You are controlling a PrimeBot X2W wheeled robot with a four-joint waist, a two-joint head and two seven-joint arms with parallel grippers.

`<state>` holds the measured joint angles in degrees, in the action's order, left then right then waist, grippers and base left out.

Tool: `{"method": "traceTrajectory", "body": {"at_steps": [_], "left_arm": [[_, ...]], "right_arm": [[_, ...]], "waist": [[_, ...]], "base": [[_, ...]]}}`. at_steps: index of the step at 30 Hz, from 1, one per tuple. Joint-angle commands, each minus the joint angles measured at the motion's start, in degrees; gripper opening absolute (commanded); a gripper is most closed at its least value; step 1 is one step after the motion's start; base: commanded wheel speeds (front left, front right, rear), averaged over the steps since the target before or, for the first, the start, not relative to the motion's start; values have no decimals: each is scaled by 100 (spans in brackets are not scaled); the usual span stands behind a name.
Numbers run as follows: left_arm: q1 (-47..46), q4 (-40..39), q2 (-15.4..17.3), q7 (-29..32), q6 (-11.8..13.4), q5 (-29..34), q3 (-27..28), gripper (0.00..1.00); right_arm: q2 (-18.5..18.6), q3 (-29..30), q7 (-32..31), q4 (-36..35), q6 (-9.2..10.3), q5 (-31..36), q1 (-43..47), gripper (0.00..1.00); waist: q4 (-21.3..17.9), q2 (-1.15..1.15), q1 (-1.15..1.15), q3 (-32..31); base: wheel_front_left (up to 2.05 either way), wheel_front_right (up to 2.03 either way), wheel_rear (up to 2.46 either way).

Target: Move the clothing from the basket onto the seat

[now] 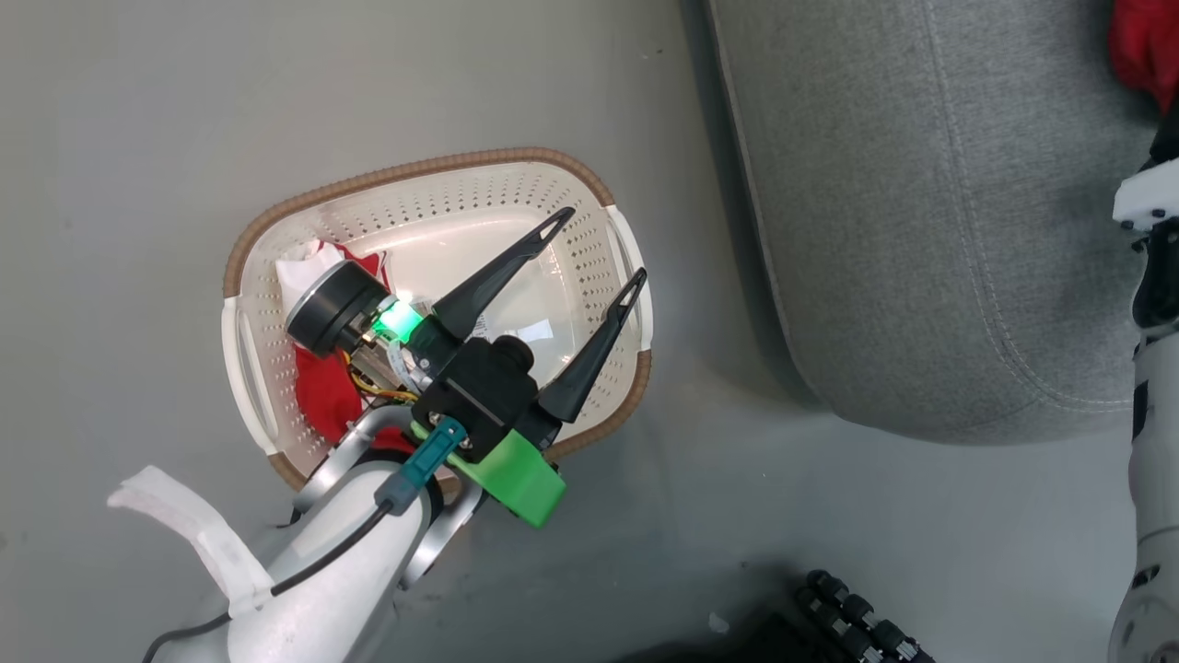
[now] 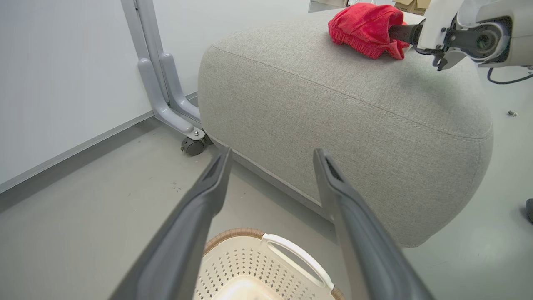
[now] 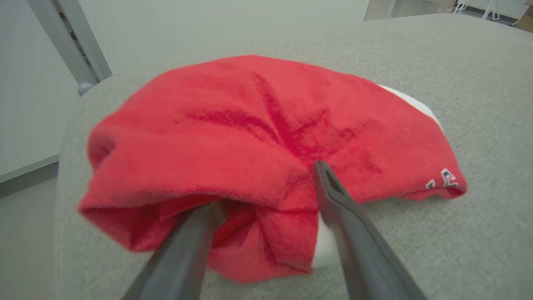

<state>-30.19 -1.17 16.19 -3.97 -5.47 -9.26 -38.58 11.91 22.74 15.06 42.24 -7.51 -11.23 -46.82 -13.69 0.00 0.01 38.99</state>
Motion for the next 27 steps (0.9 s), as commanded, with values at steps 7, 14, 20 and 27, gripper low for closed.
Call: {"method": "traceTrajectory", "body": {"at_steps": [7,14,20,27], "left_arm": [[91,273,-73,-208,47,-183,16,100],[341,706,-262,-628,216,-363,60,100],[562,1031,-405,-923,468,-576,284,100],[780,1154,-456,-1091,787,-785,774,100]], "right_arm": [[-414,55,18,-940,4,-35,986,100],[-756,-422,17,-1943,3,41,1951,100],[-864,-1070,17,-2726,3,71,2610,100],[-892,-1549,17,-3378,4,100,3100,100]], "waist": [[-67,0,-1,-551],[119,0,-1,-1182],[426,0,-1,-1617],[844,0,-1,-1962]], "base": [[0,0,0],[0,0,0],[0,0,0],[0,0,0]]}}
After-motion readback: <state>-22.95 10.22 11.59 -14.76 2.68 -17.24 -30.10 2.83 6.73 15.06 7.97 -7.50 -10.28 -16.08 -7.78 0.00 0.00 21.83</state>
